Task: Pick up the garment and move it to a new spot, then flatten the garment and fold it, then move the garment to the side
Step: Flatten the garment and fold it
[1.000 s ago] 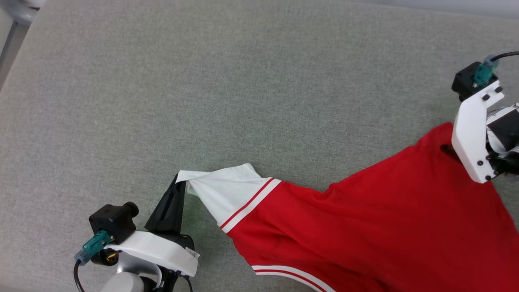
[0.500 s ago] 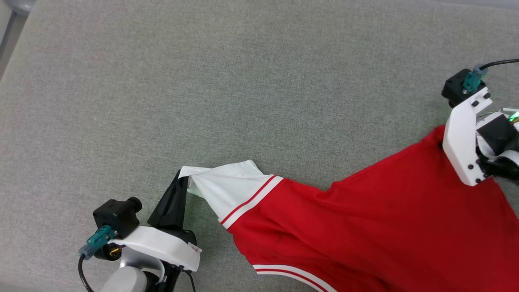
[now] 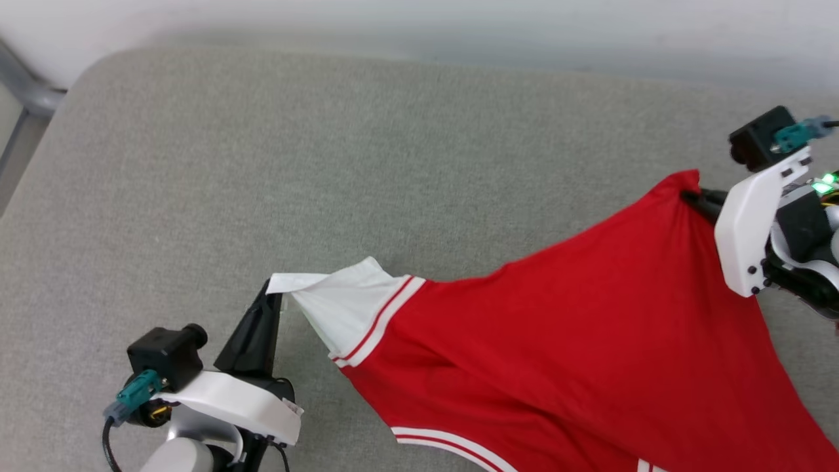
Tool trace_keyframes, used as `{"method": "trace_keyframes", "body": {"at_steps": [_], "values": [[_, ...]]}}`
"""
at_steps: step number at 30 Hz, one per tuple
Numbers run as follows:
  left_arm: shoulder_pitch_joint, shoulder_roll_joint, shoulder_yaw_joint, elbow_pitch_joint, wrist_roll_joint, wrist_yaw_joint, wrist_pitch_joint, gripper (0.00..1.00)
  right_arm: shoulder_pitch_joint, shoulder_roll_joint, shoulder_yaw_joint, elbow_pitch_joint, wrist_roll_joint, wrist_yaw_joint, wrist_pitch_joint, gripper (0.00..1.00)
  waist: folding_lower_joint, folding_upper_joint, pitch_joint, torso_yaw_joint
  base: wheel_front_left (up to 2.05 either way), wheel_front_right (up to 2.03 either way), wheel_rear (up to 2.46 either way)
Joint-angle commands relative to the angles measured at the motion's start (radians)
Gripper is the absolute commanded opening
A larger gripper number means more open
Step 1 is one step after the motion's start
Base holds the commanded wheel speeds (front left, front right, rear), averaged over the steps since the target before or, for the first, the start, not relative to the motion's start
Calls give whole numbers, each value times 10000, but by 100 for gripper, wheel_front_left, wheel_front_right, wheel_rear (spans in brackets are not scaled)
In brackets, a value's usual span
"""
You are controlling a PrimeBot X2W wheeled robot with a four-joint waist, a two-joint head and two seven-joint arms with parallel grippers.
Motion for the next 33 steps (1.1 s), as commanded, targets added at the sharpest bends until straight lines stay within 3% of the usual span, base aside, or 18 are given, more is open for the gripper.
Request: {"method": "trace_keyframes", "body": {"at_steps": [1, 9, 15, 25, 33], "values": [[-99, 134, 67, -180, 85, 62, 64, 0, 202, -105, -221, -109, 45, -14, -358, 0, 0, 0, -465, -218, 0, 0, 0], [-901, 537, 294, -1124, 308, 225, 394, 0, 682, -149, -1670, -711, -165, -15, -1700, 0, 0, 0, -1171, -503, 0, 0, 0], [-2254, 893, 505, -1796, 584, 223, 786, 0, 1073, 186, -3117, -1625, -649, -14, -2020, 0, 0, 0, -1528, -718, 0, 0, 0], [-5058, 1259, 576, -1970, 990, -1, 1694, 0, 1092, 1079, -5064, -3209, -1899, -14, -1409, 0, 0, 0, -1649, -930, 0, 0, 0], [-7562, 1227, 579, -1379, 1148, -356, 2171, 0, 103, 1728, -5773, -3757, -2388, -14, -772, 0, 0, 0, -812, -1015, 0, 0, 0]]}}
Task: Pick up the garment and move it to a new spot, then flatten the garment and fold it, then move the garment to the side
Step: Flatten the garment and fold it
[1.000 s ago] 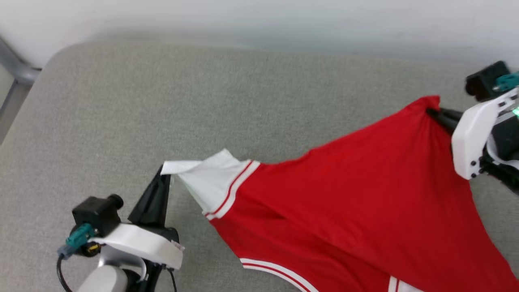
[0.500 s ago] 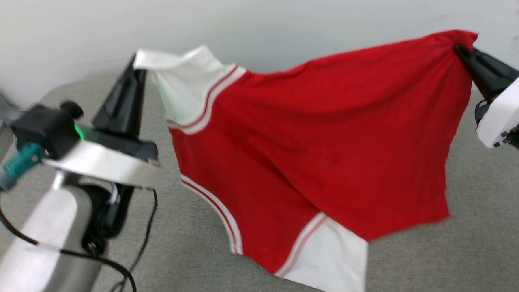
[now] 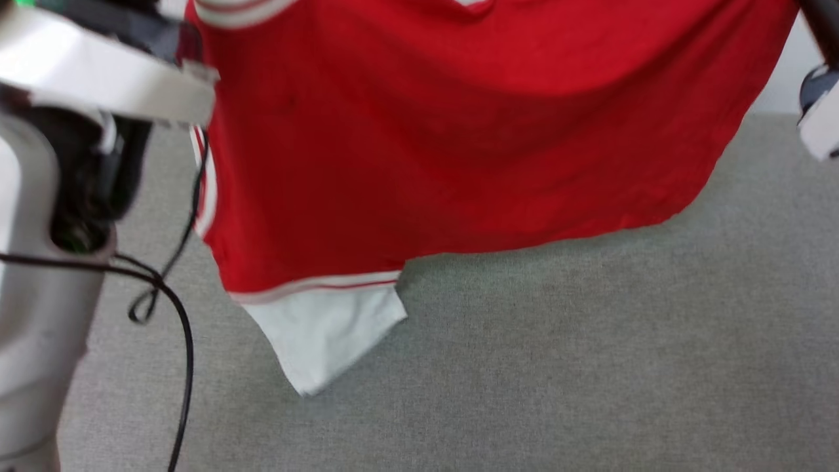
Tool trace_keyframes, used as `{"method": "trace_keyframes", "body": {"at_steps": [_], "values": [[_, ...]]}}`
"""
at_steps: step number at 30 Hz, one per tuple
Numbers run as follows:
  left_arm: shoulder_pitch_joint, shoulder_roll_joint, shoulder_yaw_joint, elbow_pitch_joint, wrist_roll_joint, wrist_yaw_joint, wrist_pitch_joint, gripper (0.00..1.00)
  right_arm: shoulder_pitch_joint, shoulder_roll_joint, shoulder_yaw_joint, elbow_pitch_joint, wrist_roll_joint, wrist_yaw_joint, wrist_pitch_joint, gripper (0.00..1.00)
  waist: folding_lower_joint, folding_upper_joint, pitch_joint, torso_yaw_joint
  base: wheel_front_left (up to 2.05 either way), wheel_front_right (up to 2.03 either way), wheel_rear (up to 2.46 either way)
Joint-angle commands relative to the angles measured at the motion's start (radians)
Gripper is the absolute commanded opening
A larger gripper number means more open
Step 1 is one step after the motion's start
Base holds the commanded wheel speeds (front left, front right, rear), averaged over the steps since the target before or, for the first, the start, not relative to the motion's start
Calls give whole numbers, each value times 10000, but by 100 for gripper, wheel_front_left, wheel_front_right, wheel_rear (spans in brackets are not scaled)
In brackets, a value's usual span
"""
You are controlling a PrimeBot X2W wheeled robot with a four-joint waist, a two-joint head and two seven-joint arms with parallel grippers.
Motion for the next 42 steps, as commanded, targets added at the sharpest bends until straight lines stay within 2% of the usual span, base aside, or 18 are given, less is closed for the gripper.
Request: {"method": "trace_keyframes", "body": {"at_steps": [1, 11, 24, 31, 37, 42], "values": [[-317, 29, 24, 91, 15, -60, 50, 0, -307, 91, -89, -35, -44, -12, 26, 0, 0, 0, 401, -41, 0, 0, 0], [-4415, -321, -151, 2312, 470, -754, 157, 0, -3725, 279, -230, 917, -783, -12, 160, 0, 0, 0, 2677, -128, 0, 0, 0], [-9127, -820, -426, 5367, 1149, -1315, -363, 0, -8381, 497, 303, 4121, -1896, -12, -1269, 0, 0, 0, 4439, -220, 0, 0, 0], [-9636, -1019, -677, 6387, 1198, -1460, -697, 0, -9288, 676, 914, 5843, -1777, -12, -2286, 0, 0, 0, 4946, -168, 0, 0, 0], [-8827, -964, -743, 6832, 1082, -1532, -1289, 0, -8833, 785, 1660, 6854, -1343, -12, -3060, 0, 0, 0, 5142, -224, 0, 0, 0], [-7603, -735, -927, 6787, 1053, -1612, -1820, 0, -8119, 842, 2407, 7120, -700, -12, -3634, 0, 0, 0, 5001, -278, 0, 0, 0]]}}
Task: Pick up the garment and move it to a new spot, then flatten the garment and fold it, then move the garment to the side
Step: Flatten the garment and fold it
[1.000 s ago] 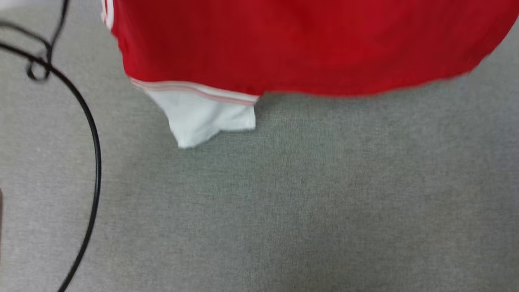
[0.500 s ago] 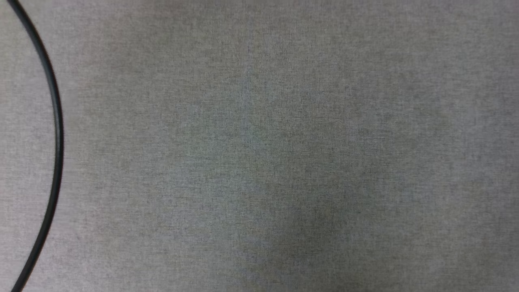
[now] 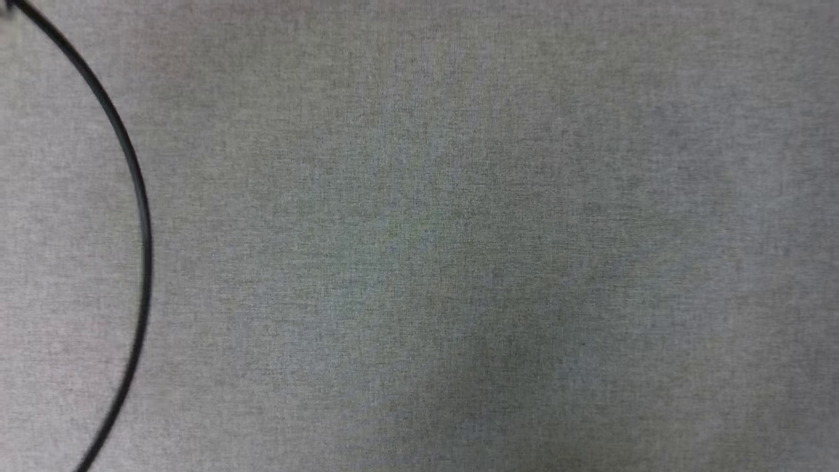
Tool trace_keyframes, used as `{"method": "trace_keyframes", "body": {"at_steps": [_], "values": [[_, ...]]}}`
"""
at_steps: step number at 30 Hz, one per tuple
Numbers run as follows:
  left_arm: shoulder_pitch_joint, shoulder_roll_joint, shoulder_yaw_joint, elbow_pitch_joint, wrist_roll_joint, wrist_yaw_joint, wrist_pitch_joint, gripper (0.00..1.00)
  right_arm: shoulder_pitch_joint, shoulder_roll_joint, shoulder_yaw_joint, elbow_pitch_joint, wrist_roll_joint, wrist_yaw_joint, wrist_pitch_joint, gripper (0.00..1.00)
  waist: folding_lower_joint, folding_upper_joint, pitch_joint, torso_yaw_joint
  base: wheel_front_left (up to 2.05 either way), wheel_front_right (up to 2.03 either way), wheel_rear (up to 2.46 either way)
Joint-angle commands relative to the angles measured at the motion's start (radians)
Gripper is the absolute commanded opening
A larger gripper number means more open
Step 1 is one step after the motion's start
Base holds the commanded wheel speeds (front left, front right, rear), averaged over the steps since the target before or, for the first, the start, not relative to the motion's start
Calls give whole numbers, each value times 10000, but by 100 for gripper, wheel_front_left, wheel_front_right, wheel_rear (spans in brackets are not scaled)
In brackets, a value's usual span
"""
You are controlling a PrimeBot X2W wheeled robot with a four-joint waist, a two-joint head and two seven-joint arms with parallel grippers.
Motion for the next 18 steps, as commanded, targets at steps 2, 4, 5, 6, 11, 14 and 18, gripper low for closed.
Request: {"method": "trace_keyframes", "body": {"at_steps": [2, 4, 5, 6, 11, 14, 18], "values": [[834, 107, -40, -160, -82, -6, -233, 0, 637, -3, 345, -12, 343, -12, -249, 0, -2, 0, -226, -39, 0, 0, 0], [1598, 224, -68, -362, -124, 48, -368, 0, 1144, -76, 677, -88, 574, -12, -404, 0, -2, 0, -414, -69, 0, 0, 0], [2003, 253, -30, -505, -199, 105, -449, 0, 1426, -124, 814, -131, 704, -12, -468, 0, -2, 0, -527, -79, 0, 0, 0], [2429, 298, -31, -663, -231, 129, -509, 0, 1715, -173, 944, -186, 844, -12, -545, 0, -2, 0, -645, -80, 0, 0, 0], [4190, 438, 54, -1469, -428, 429, -698, 0, 3028, -499, 1583, -597, 1297, -12, -648, 0, -2, 0, -1106, 3, 0, 0, 0], [6145, 596, 226, -2594, -602, 1019, -783, 0, 4422, -1033, 2054, -1259, 1709, -14, -654, 0, -2, 0, -1631, 78, 0, 0, 0], [8466, 818, 376, -3872, -829, 1778, -722, 0, 5846, -1349, 2228, -1913, 2100, -12, -539, 0, -2, 0, -2230, 52, 0, 0, 0]]}}
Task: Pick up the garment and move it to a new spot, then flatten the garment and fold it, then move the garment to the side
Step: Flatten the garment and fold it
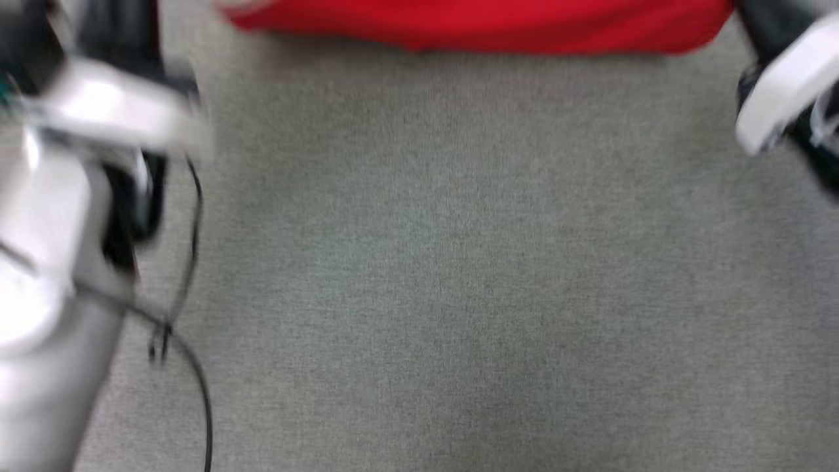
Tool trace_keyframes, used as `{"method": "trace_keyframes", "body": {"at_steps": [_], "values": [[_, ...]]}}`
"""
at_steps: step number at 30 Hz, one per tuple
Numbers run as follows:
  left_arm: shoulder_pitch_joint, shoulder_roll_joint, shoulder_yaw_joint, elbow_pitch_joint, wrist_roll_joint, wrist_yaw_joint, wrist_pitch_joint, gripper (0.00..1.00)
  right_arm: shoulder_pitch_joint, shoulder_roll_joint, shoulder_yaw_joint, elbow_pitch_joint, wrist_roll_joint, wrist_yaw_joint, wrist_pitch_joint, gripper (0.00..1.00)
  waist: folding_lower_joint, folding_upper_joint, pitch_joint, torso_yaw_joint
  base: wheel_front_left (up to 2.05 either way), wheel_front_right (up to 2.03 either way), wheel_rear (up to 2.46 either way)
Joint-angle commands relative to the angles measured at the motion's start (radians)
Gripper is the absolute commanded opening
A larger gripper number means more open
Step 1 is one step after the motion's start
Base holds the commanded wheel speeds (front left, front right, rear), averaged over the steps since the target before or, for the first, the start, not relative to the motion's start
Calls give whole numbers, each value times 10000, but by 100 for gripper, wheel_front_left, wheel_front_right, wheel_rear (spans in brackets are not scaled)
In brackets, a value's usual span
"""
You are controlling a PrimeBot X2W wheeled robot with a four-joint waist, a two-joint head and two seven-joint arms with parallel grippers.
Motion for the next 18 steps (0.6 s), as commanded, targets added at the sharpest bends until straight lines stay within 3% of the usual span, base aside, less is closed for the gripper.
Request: {"method": "trace_keyframes", "body": {"at_steps": [1, 7, 18], "values": [[881, 148, 82, -382, -63, 299, 7, 0, 597, -60, 108, -208, 126, -12, 72, 0, 1, 0, -533, -29, 0, 0, 0], [3835, 260, 131, -1586, -495, 976, 8, 0, 2601, -269, 159, -812, 408, -12, 334, 0, 1, 0, -1522, -12, 0, 0, 0], [7505, 335, 115, -2514, -1320, 1665, 143, 0, 5376, -316, -64, -1272, 577, -12, 823, 0, 1, 0, -3142, 58, 0, 0, 0]]}}
